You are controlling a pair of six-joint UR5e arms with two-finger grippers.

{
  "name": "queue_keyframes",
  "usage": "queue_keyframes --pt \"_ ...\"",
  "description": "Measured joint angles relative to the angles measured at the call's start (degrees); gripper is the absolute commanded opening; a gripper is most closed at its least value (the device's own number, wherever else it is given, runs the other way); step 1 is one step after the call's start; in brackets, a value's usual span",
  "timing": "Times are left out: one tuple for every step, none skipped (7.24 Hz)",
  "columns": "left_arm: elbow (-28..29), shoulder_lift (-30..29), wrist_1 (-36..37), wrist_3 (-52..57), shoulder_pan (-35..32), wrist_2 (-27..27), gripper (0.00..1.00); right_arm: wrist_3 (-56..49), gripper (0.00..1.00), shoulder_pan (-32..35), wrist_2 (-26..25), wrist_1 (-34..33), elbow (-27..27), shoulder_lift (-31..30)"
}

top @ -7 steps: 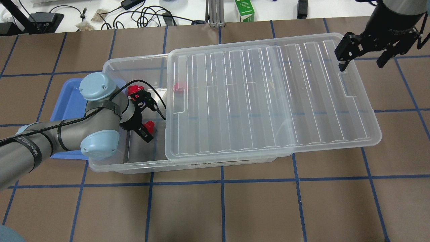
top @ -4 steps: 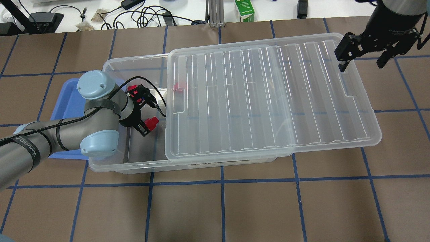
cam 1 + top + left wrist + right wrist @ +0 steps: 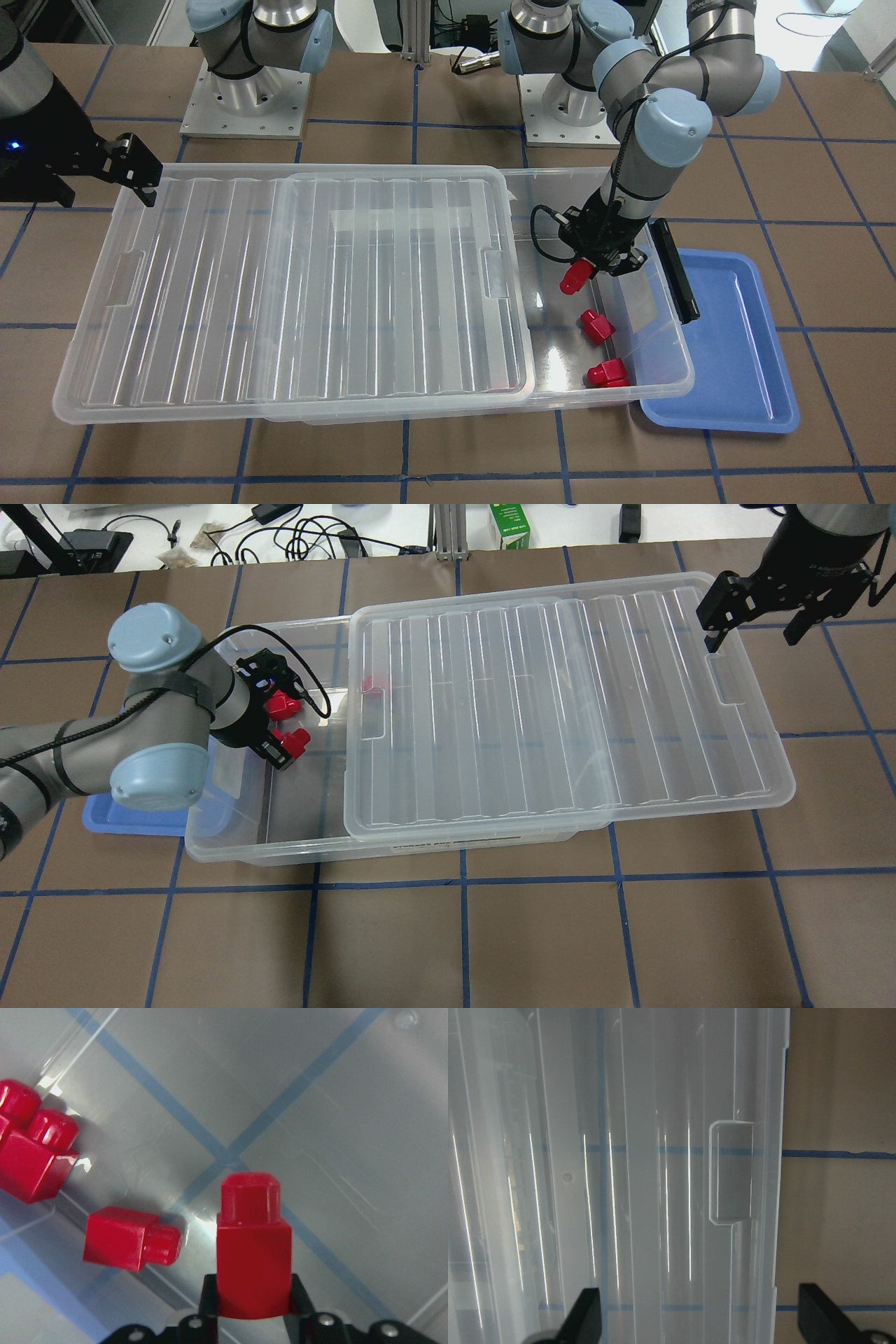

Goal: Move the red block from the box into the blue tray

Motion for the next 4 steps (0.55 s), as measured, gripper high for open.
queue_keyframes --pt "5.06 2.36 -9.17 -0.60 1.44 0.30 0.00 -0.01 1.00 0.00 0.10 -0.20 -0.02 0.01" --pt "10.05 3.72 -16.37 -0.92 3.28 0.35 0.00 -0.01 1.00 0.00 0.17 -0.39 0.00 0.05" --pt "13.21 4.06 -19.99 -1.00 6.81 0.21 0.00 -0.04 1.00 0.00 0.22 -0.45 0.01 0.07" --pt "14.54 3.62 -21.16 -0.82 12.38 -0.25 0.00 -0.07 1.00 0.00 0.23 -0.45 0.01 0.08"
